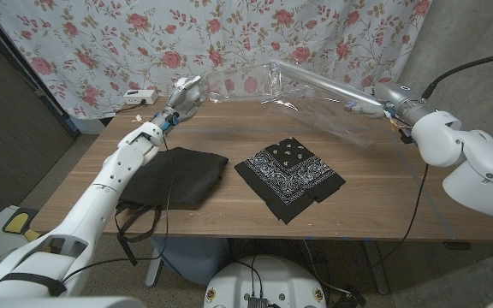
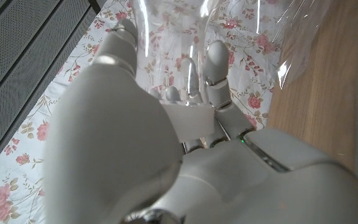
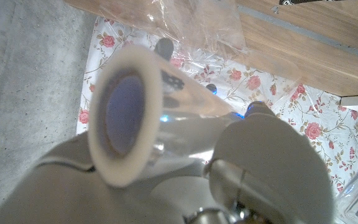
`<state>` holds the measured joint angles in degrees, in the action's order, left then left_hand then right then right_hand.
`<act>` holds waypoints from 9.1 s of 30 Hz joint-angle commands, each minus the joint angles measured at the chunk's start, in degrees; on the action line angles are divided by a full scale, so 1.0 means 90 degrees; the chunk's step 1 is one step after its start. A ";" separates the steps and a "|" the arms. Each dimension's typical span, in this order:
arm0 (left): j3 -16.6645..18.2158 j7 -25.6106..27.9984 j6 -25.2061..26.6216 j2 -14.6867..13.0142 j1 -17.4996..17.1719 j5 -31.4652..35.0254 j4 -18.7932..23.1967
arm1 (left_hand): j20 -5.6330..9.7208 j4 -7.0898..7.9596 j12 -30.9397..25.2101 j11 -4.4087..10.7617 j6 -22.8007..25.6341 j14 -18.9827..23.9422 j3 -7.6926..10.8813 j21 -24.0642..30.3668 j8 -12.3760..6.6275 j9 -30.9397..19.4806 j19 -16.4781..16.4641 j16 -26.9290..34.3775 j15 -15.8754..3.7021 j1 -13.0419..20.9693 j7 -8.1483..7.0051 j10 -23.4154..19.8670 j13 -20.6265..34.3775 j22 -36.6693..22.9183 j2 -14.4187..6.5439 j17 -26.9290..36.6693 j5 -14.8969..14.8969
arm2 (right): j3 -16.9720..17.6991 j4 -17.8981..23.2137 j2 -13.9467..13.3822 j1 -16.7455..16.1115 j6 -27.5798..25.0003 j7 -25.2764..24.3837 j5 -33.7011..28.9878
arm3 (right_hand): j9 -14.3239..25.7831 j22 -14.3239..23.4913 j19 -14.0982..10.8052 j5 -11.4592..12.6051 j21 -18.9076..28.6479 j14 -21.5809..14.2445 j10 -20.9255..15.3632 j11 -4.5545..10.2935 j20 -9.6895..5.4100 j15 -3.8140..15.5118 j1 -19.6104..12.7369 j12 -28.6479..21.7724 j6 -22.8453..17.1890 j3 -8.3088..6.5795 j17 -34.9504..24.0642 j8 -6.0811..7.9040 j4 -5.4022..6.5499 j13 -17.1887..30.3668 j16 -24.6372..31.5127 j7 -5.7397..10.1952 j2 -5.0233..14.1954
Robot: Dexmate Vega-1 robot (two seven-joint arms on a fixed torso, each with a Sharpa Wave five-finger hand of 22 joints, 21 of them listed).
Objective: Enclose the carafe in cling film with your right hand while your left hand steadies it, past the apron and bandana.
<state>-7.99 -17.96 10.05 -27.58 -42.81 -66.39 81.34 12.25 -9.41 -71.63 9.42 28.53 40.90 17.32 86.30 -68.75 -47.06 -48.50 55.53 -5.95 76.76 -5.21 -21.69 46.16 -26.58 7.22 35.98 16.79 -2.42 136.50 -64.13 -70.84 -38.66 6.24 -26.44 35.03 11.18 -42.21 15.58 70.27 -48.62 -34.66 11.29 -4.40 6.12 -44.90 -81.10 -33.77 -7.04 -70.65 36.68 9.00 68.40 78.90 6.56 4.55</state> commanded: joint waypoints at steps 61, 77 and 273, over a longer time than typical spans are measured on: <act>-0.1067 -0.0599 0.0734 0.0058 0.0588 0.0237 -0.0234 | 0.0051 0.0004 -0.0119 0.0020 -0.0095 0.0287 0.0080 -0.0001 -0.0689 0.0062 0.0003 0.3061 -0.0336 0.1691 0.0023 0.0047 -0.0025 0.0047 -0.1713 0.0014 -0.0029 | -0.0576 0.0510 -0.0107 0.1400 0.0876 0.1092 -0.0643 | -0.0072 -0.0029 0.0017 0.0084 -0.0041 0.0150 -0.0066 -0.0017 -0.0409 0.0681 0.0603 -0.0038 -0.0045 -0.0183 -0.0002 0.0146 -0.0060 0.0073 0.0277 0.0185 0.0561; -0.1359 -0.0835 0.0724 0.0263 0.0910 0.0386 -0.0570 | 0.0051 0.0001 -0.0152 0.0022 -0.0108 0.0305 0.0085 0.0014 -0.0732 0.0079 -0.0003 0.3076 -0.0342 0.1695 -0.0001 0.0058 -0.0010 0.0045 -0.1707 0.0004 -0.0027 | -0.0847 0.0943 -0.0253 0.1680 0.0657 0.1617 -0.0870 | -0.0097 -0.0038 -0.0008 0.0082 -0.0041 0.0158 -0.0068 -0.0022 -0.0409 0.0680 0.0653 -0.0034 -0.0040 -0.0192 -0.0001 0.0173 -0.0055 0.0088 0.0332 0.0185 0.0542; -0.2094 -0.0230 -0.0143 0.1102 0.1759 0.1538 -0.2494 | 0.0060 -0.0007 -0.0437 0.0126 -0.0160 0.0407 0.0174 0.0000 -0.1150 0.0188 -0.0299 0.3284 -0.0221 0.1806 -0.0094 0.0131 0.0139 0.0419 -0.1683 -0.0390 -0.0141 | 0.1714 0.1356 -0.1363 -0.1055 0.1414 0.2442 0.1168 | -0.0453 -0.0085 -0.0187 0.0060 -0.0058 0.0165 -0.0470 -0.0035 -0.0273 0.0681 0.1061 -0.0368 -0.0391 -0.0035 0.0011 0.0753 -0.0095 0.0129 0.0859 0.0040 0.0221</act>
<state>-26.65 -19.85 8.55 -17.58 -26.78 -52.53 58.53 12.48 -9.50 -75.09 10.46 27.07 40.75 18.33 86.11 -71.34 -45.48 -51.15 58.14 -6.08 77.15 -5.85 -20.46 47.12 -22.72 7.62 32.22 15.67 10.15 150.38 -76.67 -77.88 -30.50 27.51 -17.41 30.78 10.38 -43.38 16.13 69.89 -47.01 -38.26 10.99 -4.52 5.72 -37.38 -82.77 -35.87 -7.57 -70.54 43.12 7.82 68.10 86.27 6.15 4.37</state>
